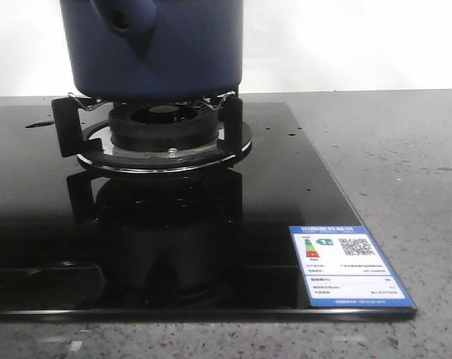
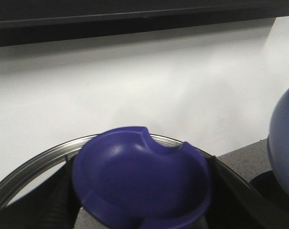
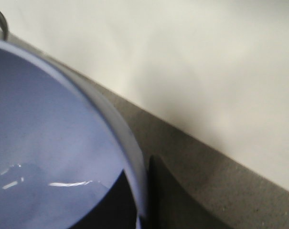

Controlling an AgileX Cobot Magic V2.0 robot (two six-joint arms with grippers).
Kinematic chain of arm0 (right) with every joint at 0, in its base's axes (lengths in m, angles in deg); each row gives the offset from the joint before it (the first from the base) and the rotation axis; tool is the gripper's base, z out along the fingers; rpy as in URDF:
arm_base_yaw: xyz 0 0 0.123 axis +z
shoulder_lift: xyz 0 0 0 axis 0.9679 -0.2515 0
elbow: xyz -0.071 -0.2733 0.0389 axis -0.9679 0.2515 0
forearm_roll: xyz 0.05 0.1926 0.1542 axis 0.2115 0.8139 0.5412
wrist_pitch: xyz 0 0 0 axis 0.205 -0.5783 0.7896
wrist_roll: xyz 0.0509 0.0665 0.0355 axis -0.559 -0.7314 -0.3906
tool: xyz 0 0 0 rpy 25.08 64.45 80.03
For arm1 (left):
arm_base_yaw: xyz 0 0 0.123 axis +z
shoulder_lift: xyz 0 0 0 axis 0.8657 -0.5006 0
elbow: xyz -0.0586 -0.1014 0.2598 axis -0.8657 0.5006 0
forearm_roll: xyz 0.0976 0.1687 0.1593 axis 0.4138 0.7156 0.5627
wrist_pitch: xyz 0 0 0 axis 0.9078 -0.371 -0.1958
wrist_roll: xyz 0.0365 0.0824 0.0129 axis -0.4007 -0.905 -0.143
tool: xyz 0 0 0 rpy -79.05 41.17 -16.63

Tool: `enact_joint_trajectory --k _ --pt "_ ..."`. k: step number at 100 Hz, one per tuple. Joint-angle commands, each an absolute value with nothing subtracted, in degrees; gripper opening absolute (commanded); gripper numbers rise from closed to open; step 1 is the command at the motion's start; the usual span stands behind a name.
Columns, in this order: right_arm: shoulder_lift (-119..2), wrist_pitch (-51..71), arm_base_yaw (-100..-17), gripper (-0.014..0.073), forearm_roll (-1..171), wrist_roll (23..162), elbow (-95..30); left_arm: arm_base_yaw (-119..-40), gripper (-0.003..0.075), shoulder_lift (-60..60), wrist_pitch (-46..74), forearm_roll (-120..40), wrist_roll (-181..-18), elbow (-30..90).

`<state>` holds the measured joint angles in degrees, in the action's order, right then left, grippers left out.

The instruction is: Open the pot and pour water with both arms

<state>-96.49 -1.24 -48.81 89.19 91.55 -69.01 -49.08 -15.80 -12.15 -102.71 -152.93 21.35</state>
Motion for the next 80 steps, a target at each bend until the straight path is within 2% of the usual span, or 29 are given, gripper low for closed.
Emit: enact_joint_trajectory --k 1,58,80 --pt "-91.1 12.5 -48.1 -0.0041 90.9 92.5 -65.7 -49.0 0.0386 -14.2 -13.1 -107.0 -152.4 19.2" --pt "-88.7 48.9 -42.9 -0.0043 88.3 92.5 -49.0 -49.0 0.0386 -14.2 -13.1 -107.0 -152.4 19.2" --pt "-88.6 57.6 -41.6 -0.0043 86.2 92.5 -45.9 -49.0 0.0386 -14.2 -13.1 -107.0 -152.4 19.2"
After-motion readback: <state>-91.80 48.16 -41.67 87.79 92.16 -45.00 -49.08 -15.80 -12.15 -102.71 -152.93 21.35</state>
